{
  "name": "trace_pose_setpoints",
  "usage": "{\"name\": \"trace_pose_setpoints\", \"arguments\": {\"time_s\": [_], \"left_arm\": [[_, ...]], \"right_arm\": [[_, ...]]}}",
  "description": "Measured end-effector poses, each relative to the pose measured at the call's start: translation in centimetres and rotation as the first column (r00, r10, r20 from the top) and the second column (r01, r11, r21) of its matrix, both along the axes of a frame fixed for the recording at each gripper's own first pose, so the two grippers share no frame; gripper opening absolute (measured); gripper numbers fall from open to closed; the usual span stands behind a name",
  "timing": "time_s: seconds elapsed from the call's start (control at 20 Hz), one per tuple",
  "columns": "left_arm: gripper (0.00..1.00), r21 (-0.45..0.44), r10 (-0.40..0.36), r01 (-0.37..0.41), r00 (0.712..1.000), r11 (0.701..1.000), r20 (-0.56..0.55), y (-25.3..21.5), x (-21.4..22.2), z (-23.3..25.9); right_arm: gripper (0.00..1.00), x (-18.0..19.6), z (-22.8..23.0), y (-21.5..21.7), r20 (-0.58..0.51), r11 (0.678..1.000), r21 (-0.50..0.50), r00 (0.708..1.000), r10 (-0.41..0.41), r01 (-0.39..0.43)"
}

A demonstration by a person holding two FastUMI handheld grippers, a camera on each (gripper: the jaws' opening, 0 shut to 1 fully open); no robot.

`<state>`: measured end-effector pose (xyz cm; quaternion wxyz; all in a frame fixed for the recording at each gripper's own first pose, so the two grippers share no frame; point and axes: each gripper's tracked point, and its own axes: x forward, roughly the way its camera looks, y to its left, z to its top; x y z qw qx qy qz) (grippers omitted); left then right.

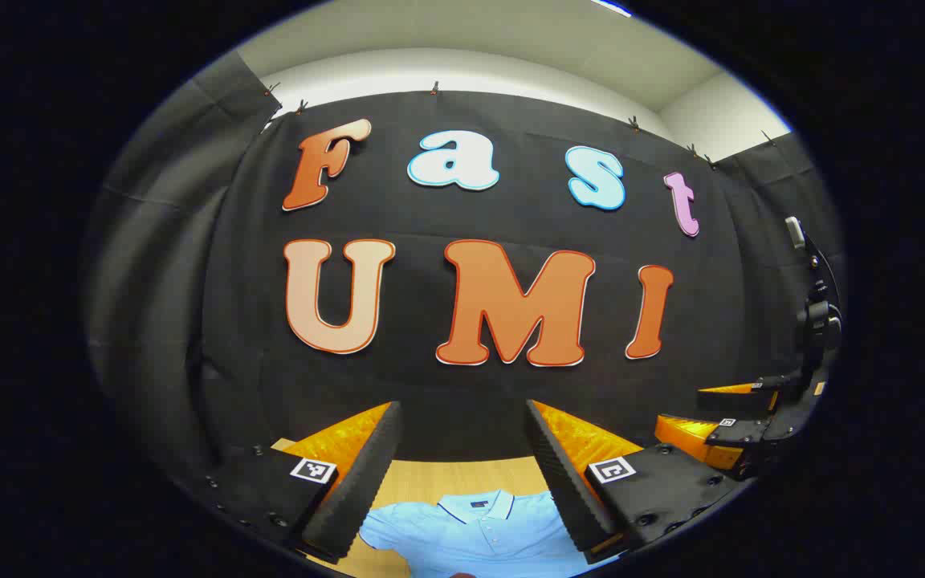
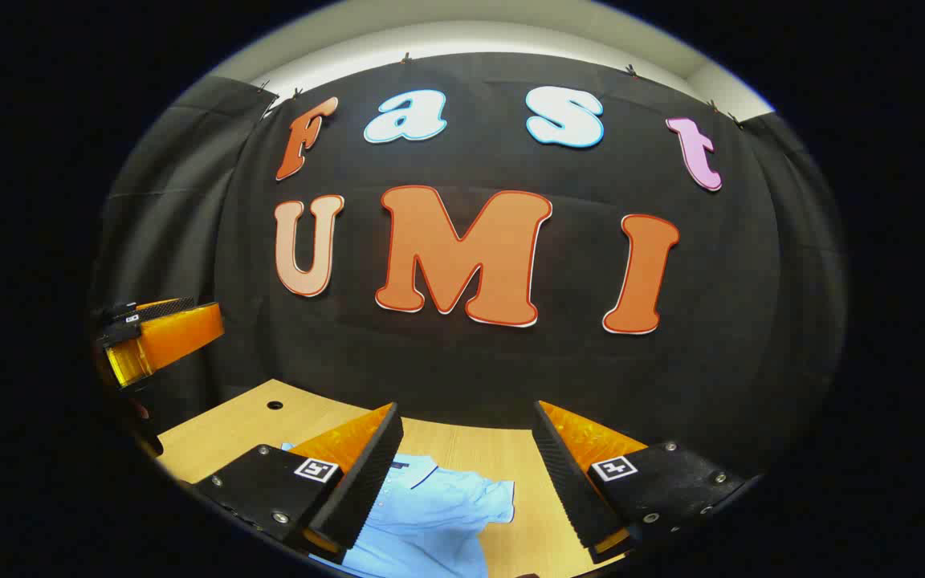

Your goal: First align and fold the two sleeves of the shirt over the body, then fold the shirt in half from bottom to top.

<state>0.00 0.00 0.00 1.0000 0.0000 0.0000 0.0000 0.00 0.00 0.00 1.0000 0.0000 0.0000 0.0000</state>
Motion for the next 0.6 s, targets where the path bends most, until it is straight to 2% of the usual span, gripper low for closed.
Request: {"name": "trace_pose_setpoints", "arguments": {"time_s": [0.25,0.4,0.6], "left_arm": [[0.98,0.005,0.007,-0.007,0.999,1.0,0.033,0.9,0.0,0.3],[0.99,0.064,0.003,-0.008,0.997,0.998,0.077,0.6,-0.2,1.0],[0.99,0.079,-0.035,0.029,0.997,0.996,0.071,-0.8,-1.1,0.1]], "right_arm": [[0.99,0.2,-2.2,-1.5,-0.042,0.999,0.042,0.999,-0.024,0.026],[0.98,0.6,-2.9,-2.6,-0.06,0.998,0.034,0.997,-0.052,0.054],[0.99,0.6,-1.7,-2.5,-0.026,0.997,0.038,0.997,-0.067,0.068]]}}
